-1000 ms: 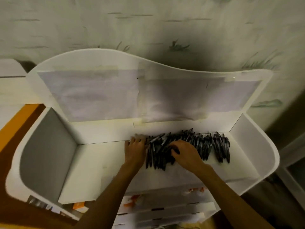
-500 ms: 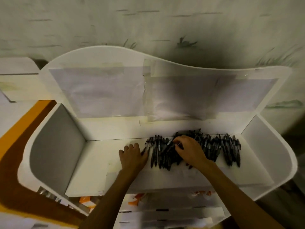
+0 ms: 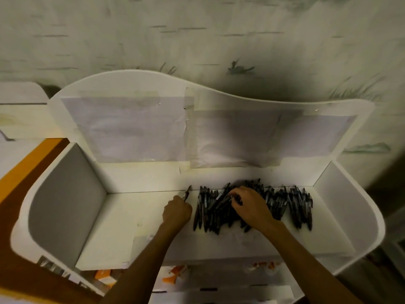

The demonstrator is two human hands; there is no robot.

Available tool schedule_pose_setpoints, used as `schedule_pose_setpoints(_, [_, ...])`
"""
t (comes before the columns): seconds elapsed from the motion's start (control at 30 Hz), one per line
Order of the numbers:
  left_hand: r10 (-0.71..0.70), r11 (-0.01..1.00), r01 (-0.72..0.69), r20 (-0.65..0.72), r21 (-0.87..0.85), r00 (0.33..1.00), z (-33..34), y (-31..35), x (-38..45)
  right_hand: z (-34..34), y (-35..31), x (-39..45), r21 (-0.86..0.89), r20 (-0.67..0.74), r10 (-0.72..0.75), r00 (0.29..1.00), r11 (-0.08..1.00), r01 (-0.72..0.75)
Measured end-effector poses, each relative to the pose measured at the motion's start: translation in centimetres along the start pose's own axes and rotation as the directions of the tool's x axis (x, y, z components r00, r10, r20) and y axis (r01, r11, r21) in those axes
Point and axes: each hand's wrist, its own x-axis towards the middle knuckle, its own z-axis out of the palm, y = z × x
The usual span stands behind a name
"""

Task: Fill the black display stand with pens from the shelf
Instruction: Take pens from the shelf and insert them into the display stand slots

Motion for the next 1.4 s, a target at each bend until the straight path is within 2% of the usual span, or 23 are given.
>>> schedule_pose_setpoints(0.1, [0.006, 0.997, -0.008, -0.015, -0.078, 1.000, 0.7, 0.0, -0.3, 0.0, 0.2, 0.0, 0.000, 0.003, -0.005, 1.000, 1.000, 0.005])
schedule_pose_setpoints(0.2, [0.069, 0.997, -0.071, -0.062, -0.027, 0.996, 1.3, 0.0, -0.7, 0.0, 0.5, 0.0, 0.004, -0.001, -0.003, 1.000, 1.000, 0.003])
schedule_pose_setpoints(0.37, [0.039, 0.998, -0.043, -0.085, -0.038, 0.996, 1.6, 0.2, -0.4, 0.1, 0.9, -0.2, -0.003, 0.001, 0.002, 1.000, 1.000, -0.002])
schedule_pose_setpoints(0.6, [0.061, 0.987, -0.038, -0.141, 0.158, 0.988, 0.3, -0.8, -0.1, 0.1, 0.9, -0.5, 0.070, -0.015, 0.013, 1.000, 0.997, -0.012])
schedule_pose_setpoints(0.67, [0.050, 0.987, -0.027, -0.140, 0.161, 0.989, 0.3, -0.9, 0.2, 0.0, 0.8, -0.5, 0.078, -0.020, 0.011, 1.000, 0.997, -0.009])
schedule_pose_setpoints(0.73, [0.005, 0.998, 0.001, -0.098, 0.057, 0.995, 0.3, -0.6, 0.4, -0.2, 0.8, -0.6, 0.088, -0.026, 0.008, 1.000, 0.996, -0.006])
schedule_pose_setpoints(0.77, [-0.030, 0.994, 0.026, -0.036, -0.105, 0.999, 0.3, -0.4, 0.7, -0.2, 0.8, -0.6, 0.090, -0.029, 0.008, 1.000, 0.996, -0.006])
schedule_pose_setpoints(0.83, [-0.053, 0.873, 0.120, 0.153, -0.473, 0.987, 0.2, 0.4, 0.7, -0.4, 0.7, -0.6, 0.095, -0.035, 0.011, 0.999, 0.995, -0.008])
schedule_pose_setpoints(0.87, [-0.043, 0.809, 0.160, 0.215, -0.566, 0.976, 0.2, 0.7, 0.7, -0.4, 0.7, -0.6, 0.103, -0.040, 0.012, 0.999, 0.995, -0.008])
schedule_pose_setpoints(0.9, [-0.038, 0.796, 0.169, 0.231, -0.581, 0.972, 0.3, 0.9, 0.7, -0.4, 0.7, -0.6, 0.110, -0.045, 0.011, 0.999, 0.994, -0.006])
schedule_pose_setpoints(1.1, [-0.084, 0.890, 0.116, 0.092, -0.441, 0.992, 1.7, 2.0, 0.8, -0.5, 0.7, -1.1, 0.120, -0.027, 0.020, 0.999, 0.993, -0.017])
schedule_pose_setpoints(1.4, [-0.089, 0.958, 0.107, 0.078, -0.266, 0.993, 0.2, 2.3, 0.5, -1.2, 0.4, -0.6, 0.121, -0.055, 0.022, 0.998, 0.993, -0.015])
